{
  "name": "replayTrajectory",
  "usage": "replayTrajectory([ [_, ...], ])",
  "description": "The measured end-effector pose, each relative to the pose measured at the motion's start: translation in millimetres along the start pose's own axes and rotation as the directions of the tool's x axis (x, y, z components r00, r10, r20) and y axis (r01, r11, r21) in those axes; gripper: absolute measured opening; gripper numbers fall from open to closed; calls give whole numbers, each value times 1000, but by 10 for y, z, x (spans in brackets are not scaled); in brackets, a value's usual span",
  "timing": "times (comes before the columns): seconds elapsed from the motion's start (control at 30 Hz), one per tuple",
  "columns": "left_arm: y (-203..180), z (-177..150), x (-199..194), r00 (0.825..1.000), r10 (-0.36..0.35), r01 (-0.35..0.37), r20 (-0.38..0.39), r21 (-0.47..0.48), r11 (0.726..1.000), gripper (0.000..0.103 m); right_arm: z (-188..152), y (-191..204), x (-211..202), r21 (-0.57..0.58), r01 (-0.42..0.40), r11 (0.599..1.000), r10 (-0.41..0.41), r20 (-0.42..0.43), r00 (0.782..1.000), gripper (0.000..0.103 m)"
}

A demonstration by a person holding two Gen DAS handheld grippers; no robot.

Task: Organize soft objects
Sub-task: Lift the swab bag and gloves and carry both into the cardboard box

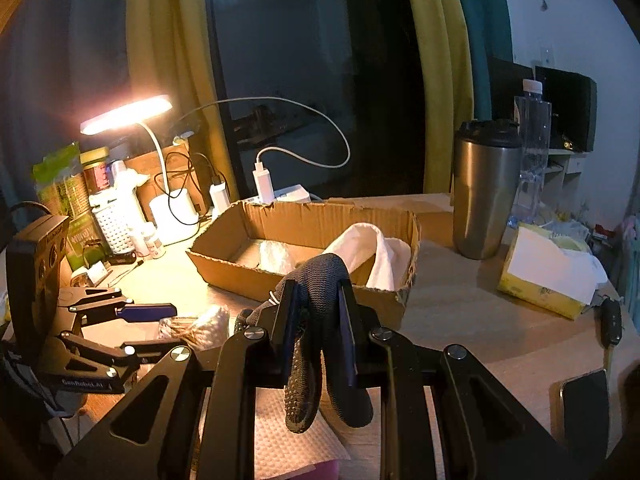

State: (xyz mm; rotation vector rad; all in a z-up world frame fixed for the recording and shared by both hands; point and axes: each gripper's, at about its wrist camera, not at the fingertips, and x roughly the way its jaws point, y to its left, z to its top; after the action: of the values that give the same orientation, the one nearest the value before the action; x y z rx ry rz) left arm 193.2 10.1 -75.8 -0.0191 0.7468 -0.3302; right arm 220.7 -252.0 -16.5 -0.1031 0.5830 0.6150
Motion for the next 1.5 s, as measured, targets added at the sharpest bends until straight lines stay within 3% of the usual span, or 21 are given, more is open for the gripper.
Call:
replayTrajectory([
  [0.6, 280, 236, -276, 992, 27, -11, 121, -134, 991, 48, 198, 93, 3, -31, -5, 999, 6, 37, 999, 21],
  [1.5, 384, 883, -213, 968, 149, -121, 203, -148, 982, 48, 766, 176, 292, -135, -7, 991, 20, 93, 995, 21],
])
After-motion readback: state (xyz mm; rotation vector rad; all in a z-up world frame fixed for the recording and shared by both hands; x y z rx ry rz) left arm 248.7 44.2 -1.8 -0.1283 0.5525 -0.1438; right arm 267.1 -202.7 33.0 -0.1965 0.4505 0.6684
